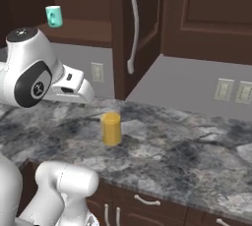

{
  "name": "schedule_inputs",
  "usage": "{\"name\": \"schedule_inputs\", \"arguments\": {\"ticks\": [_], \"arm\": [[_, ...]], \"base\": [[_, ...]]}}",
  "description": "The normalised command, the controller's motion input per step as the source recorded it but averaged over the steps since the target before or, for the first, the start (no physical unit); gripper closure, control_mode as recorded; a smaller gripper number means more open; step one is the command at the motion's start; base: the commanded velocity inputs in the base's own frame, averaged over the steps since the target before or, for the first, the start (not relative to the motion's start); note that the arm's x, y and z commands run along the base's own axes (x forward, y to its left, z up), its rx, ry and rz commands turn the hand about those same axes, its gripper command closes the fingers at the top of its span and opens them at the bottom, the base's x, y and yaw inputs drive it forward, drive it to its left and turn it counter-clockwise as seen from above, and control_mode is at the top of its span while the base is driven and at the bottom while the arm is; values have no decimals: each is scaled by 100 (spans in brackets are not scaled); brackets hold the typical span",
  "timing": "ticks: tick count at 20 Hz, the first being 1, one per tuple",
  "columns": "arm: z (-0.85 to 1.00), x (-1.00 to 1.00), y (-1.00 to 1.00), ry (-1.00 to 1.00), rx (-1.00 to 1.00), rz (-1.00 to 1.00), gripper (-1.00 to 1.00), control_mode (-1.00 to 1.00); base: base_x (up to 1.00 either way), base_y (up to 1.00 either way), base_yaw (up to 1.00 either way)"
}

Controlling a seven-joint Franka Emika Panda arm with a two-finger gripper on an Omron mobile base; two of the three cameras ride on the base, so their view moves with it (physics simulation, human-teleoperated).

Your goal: There is a tray on the dining counter. Grab the cup, mug, and pitcher and place them on the tray. The pitcher may be placed next to the tray if it cannot fit the tray.

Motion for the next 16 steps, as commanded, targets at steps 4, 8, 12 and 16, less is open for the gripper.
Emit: {"name": "schedule_inputs", "arguments": {"ticks": [4,8,12,16], "arm": [[0,0,0,0,0,0,-100,100],[0,0,0,0,0,0,-100,100],[0,0,0,0,0,0,-100,100],[0,0,0,0,0,0,-100,100]], "base": [[57,37,0],[54,42,0],[38,56,0],[15,75,0]]}}
